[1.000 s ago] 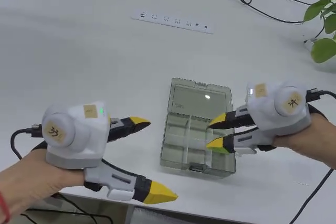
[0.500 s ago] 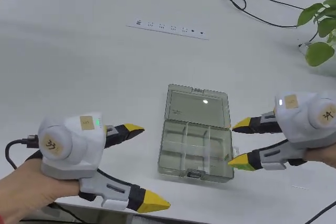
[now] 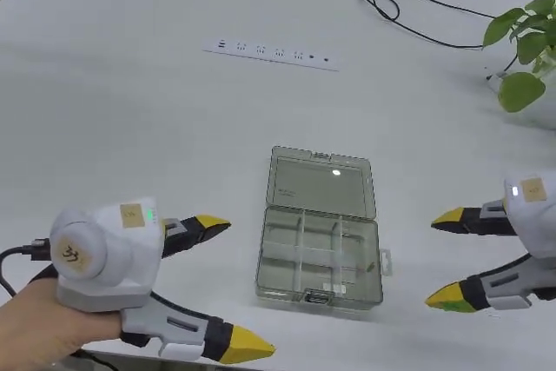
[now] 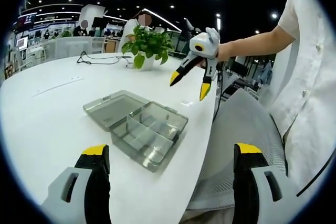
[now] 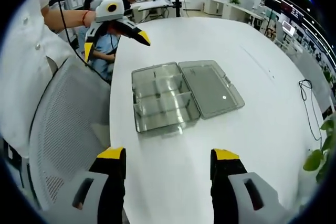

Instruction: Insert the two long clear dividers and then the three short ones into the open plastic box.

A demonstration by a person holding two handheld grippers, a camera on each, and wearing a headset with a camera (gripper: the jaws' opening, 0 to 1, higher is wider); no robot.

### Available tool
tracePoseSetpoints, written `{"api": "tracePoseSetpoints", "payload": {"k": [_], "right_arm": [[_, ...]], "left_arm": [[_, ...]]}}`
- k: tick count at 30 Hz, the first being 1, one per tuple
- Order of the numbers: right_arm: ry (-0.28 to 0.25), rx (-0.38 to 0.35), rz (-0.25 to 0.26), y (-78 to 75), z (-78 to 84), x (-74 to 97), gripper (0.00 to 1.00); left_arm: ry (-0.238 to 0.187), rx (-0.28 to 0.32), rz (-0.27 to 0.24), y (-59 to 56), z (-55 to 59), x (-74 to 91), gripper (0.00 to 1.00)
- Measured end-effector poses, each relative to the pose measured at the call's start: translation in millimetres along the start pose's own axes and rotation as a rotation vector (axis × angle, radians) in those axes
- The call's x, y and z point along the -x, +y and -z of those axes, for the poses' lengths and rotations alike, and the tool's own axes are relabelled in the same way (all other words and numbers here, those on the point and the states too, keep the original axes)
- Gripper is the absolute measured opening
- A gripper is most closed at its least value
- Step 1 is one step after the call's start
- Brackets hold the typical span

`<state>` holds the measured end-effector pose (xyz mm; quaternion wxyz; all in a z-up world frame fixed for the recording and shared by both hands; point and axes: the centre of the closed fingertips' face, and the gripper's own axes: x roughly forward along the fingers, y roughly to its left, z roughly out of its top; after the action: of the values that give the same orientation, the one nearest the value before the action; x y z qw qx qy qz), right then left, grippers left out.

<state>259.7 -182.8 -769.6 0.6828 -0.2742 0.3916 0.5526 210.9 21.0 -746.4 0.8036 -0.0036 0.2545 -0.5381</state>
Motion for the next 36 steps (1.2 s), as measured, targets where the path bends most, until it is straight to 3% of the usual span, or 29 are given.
{"api": "tracePoseSetpoints", "payload": {"k": [7,17,24,36], "right_arm": [[0.092,0.002,0.004,-4.7,46.5,6.5,0.71],[0.205,0.057,-0.001,-13.7,90.6,7.9,0.72],[0.28,0.08,-0.022,-15.0,112.9,4.4,0.69],[0.359,0.173,-0.024,-14.4,130.6,-3.0,0.55]], "left_arm": [[0.001,0.01,-0.002,2.1,1.3,1.1,1.0],[0.002,0.018,-0.002,3.5,1.4,0.7,1.0],[0.003,0.025,-0.008,4.0,1.9,1.9,1.0],[0.004,0.038,-0.014,5.1,2.9,2.1,1.0]]}}
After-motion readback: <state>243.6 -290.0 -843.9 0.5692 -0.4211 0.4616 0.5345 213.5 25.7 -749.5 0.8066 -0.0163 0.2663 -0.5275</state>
